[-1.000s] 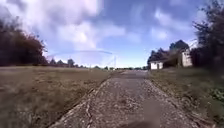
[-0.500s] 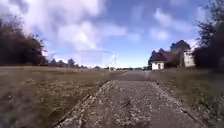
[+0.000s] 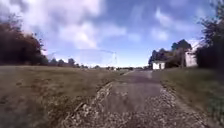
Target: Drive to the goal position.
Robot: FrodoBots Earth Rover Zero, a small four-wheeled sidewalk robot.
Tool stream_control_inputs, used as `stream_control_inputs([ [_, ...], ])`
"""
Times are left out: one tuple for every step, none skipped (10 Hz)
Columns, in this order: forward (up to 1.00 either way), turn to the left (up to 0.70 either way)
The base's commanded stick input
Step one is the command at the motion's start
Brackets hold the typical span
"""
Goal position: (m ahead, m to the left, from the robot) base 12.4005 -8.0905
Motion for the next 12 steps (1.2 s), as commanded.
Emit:
stream_control_inputs([
  [0.85,-0.32],
  [0.85,-0.32],
  [0.85,-0.32],
  [0.85,-0.32],
  [0.85,-0.32],
  [0.85,-0.19],
  [0.85,-0.14],
  [0.85,0.00],
  [0.85,0.00],
  [0.85,0.00],
  [0.85,0.00],
  [0.85,0.00],
])
